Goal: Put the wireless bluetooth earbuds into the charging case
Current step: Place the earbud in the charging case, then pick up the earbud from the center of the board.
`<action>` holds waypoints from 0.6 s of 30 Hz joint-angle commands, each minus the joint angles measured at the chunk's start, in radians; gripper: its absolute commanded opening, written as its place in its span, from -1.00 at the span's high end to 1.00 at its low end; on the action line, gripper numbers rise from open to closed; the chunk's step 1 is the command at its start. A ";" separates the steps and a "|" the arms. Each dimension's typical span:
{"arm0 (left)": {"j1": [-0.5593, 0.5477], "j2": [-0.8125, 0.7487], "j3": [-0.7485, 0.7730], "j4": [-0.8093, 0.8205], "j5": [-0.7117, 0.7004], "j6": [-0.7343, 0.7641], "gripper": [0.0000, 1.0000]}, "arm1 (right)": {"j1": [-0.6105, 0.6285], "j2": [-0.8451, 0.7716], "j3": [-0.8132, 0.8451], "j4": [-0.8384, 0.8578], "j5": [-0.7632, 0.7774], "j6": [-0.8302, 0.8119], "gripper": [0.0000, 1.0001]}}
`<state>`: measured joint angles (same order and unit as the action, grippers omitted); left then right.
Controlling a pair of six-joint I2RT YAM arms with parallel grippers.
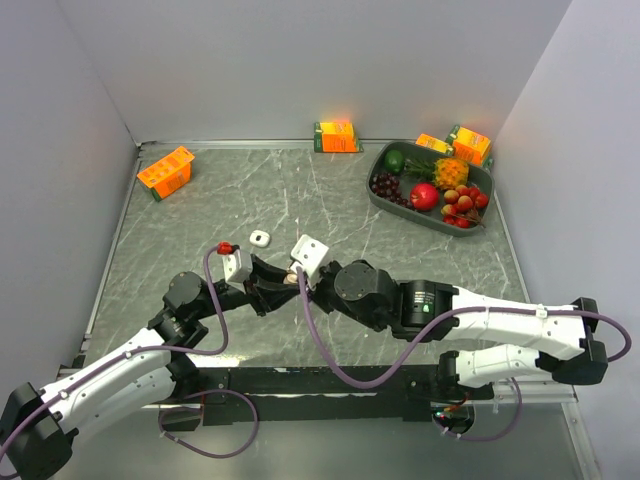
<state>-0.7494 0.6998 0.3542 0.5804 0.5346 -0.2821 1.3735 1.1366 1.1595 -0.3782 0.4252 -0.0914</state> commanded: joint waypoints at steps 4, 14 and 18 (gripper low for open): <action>0.002 -0.029 0.038 0.029 -0.010 0.001 0.98 | -0.007 -0.050 0.052 0.024 0.055 -0.007 1.00; 0.002 -0.154 0.032 -0.154 -0.183 0.058 0.98 | -0.331 -0.161 -0.178 -0.099 -0.129 0.359 -0.10; 0.002 -0.209 0.016 -0.182 -0.202 0.058 0.98 | -0.410 -0.078 -0.266 -0.087 -0.201 0.522 -0.16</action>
<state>-0.7494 0.5365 0.3580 0.4160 0.3862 -0.2443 1.0130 0.9844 0.9581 -0.4450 0.3424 0.2226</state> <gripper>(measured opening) 0.318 0.577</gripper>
